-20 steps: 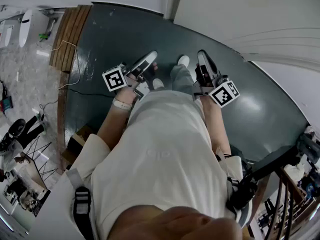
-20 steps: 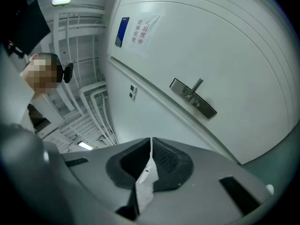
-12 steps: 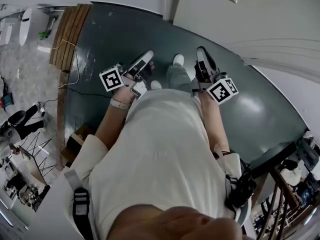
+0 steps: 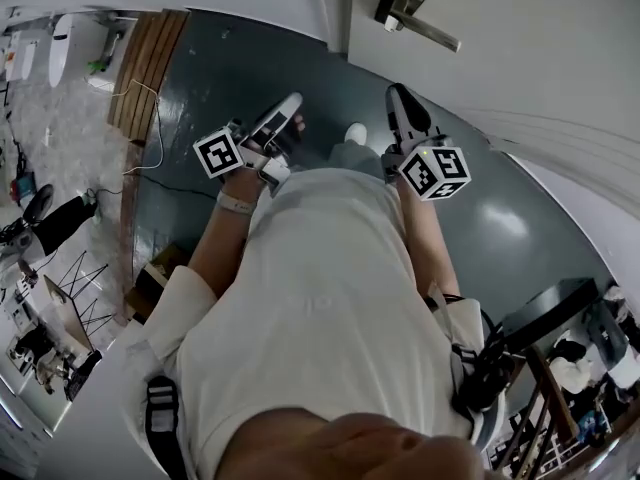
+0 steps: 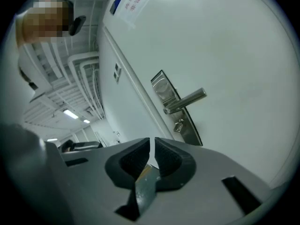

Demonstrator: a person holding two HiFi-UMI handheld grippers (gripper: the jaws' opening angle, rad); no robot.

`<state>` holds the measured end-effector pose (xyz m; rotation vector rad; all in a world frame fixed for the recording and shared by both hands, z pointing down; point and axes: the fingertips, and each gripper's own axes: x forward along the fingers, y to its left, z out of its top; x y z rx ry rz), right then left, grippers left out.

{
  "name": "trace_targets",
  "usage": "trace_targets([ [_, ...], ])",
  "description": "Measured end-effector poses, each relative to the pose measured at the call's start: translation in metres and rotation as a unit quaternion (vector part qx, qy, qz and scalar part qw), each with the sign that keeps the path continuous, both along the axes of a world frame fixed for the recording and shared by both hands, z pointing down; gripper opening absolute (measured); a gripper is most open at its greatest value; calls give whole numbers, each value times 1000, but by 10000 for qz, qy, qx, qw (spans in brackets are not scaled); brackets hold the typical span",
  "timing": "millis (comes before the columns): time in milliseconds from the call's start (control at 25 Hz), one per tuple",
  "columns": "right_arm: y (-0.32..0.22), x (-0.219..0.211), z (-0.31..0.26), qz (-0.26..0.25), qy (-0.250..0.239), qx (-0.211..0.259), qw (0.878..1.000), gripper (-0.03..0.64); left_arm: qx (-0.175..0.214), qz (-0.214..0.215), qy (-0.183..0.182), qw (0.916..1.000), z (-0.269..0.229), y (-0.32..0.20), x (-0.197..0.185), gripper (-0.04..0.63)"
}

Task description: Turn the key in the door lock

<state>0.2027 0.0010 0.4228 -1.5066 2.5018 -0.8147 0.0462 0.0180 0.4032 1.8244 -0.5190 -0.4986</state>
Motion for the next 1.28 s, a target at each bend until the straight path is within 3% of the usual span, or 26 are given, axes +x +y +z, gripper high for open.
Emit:
trace_targets([
  [80, -17, -8, 8, -163, 448, 38, 9989, 23, 0, -94, -14, 10000, 2, -16, -5, 8],
  [200, -52, -53, 37, -305, 1221, 92, 9920, 23, -33, -216, -7, 9998, 22, -47, -48, 8],
  [440, -82, -77, 70, -311, 2576, 187, 9656, 25, -128, -195, 49, 9997, 39, -67, -76, 8],
  [560, -100, -108, 84, -236, 3348, 322, 9414, 26, -177, -120, 98, 9997, 50, -77, -114, 8],
  [840, -129, -104, 101, 42, 4830, 376, 8748, 78, -151, 119, 107, 9998, 55, -86, -129, 8],
  [1120, -146, -82, 106, 249, 5898, 488, 8057, 101, -143, 153, 128, 9997, 49, -83, -125, 8],
  [1280, -154, -68, 102, 594, 6255, 496, 7764, 101, -88, 144, 70, 9998, 43, -78, -131, 8],
])
